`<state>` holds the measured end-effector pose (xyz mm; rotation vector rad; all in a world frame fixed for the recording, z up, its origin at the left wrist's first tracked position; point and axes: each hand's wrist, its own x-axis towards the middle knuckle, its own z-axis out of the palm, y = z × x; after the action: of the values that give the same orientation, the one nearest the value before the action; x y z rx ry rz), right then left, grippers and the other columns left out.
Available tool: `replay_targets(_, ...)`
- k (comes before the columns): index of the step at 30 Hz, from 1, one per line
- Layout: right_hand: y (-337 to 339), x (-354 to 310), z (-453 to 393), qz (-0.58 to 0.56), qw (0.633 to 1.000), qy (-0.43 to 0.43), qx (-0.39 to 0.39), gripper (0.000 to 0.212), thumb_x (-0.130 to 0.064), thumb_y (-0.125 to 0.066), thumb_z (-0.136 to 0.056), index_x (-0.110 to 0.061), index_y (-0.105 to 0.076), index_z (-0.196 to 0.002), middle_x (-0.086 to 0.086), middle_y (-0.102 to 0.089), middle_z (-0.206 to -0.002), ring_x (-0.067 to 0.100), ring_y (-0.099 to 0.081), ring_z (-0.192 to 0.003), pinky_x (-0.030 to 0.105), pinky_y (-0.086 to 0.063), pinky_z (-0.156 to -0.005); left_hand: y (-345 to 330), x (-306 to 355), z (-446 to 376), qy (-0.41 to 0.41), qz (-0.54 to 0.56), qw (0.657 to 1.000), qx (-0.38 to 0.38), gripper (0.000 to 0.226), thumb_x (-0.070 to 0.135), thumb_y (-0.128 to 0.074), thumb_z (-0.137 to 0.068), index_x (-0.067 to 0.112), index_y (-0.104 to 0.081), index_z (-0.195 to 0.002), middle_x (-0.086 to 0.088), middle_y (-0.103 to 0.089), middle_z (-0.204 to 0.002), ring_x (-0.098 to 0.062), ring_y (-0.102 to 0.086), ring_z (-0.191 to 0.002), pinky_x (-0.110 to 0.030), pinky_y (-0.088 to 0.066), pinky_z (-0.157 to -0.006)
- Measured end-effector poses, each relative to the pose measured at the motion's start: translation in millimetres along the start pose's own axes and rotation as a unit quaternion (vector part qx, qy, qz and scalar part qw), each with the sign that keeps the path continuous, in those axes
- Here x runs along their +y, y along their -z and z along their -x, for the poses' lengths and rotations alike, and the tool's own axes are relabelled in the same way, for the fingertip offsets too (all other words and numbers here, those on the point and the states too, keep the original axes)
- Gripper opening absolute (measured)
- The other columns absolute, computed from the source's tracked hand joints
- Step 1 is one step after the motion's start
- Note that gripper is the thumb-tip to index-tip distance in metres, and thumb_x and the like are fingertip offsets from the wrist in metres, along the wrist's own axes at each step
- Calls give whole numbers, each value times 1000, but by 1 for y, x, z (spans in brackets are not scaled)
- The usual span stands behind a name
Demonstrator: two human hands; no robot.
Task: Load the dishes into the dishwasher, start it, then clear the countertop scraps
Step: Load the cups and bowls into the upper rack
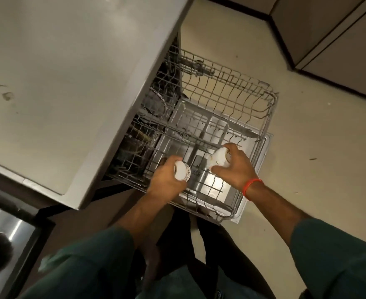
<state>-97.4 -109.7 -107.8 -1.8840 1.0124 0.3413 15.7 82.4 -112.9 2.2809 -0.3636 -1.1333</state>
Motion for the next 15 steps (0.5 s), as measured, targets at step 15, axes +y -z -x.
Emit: replay_targets(15,-55,19,-41,67,996,-29,43,71,-26,-82,-74,-22,-45,-135,9,-53,-122,29,-55,-106,41,-52,-89,-37,-77,-64,-98,-194,976,-33,65,5,-82,-77,23,-57,-133,-8,-41,-144,-30,-47,-129,-43,-56,-97)
